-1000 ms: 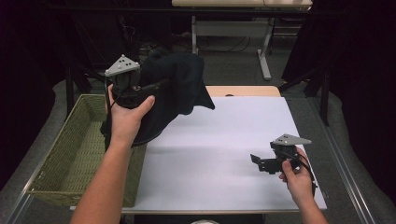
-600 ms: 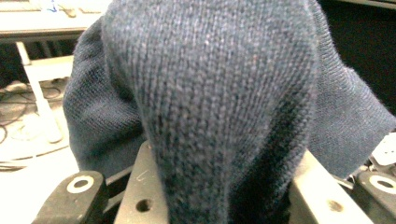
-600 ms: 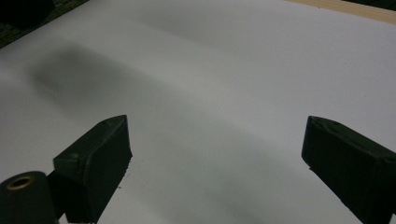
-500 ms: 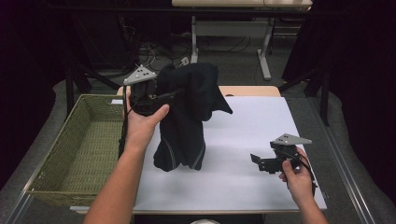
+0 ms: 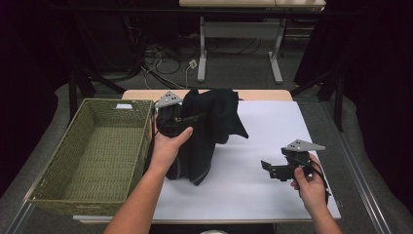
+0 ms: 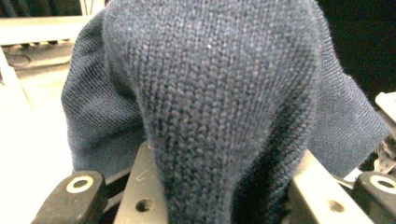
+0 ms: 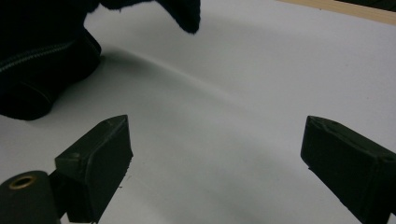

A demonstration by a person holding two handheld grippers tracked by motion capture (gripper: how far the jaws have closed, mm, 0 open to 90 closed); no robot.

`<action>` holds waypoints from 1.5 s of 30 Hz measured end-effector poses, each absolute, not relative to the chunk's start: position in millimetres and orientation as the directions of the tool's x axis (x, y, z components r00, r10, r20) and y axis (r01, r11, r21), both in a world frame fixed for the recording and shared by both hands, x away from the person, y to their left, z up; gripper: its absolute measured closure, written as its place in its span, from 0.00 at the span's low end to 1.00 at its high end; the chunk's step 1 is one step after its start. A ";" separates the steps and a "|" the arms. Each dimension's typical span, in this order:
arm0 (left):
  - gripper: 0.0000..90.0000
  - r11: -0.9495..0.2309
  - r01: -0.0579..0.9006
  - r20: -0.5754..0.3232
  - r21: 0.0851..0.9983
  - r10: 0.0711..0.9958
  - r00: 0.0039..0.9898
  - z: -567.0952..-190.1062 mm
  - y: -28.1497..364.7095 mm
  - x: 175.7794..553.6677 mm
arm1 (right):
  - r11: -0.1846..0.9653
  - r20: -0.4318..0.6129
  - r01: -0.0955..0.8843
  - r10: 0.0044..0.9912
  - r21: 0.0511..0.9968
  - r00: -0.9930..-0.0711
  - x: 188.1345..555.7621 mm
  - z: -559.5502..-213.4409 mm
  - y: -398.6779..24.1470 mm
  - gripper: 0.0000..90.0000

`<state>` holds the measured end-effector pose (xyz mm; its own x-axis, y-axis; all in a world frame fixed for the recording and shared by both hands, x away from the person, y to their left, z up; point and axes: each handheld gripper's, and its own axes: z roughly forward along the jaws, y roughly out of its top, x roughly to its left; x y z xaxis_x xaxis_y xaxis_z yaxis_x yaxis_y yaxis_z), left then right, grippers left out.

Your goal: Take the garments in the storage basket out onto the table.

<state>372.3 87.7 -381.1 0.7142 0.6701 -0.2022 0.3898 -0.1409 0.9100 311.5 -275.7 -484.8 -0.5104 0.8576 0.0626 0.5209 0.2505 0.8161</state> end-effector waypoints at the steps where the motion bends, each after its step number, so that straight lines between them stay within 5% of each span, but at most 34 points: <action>1: 0.79 -0.141 0.394 -0.208 0.908 0.665 0.717 -386.2 87.3 372.4 | 0.251 0.064 0.523 0.857 0.815 -0.511 311.5 -485.1 -275.5 0.09; 30: 0.77 -0.181 0.527 -0.303 0.830 0.646 0.700 -487.0 73.4 370.6 | 0.273 0.045 0.515 0.851 0.813 -0.523 310.9 -486.5 -270.4 0.10; 45: 0.70 -0.217 0.552 -0.293 0.806 0.664 0.688 -507.3 77.8 368.8 | 0.269 0.049 0.515 0.851 0.814 -0.523 310.1 -485.7 -269.5 0.10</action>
<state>368.8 77.8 -507.3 0.6883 0.6637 -0.2928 0.5516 -0.2166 0.8055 310.1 -269.5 -485.7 -0.5232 0.8508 0.0491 0.5146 0.2695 0.8140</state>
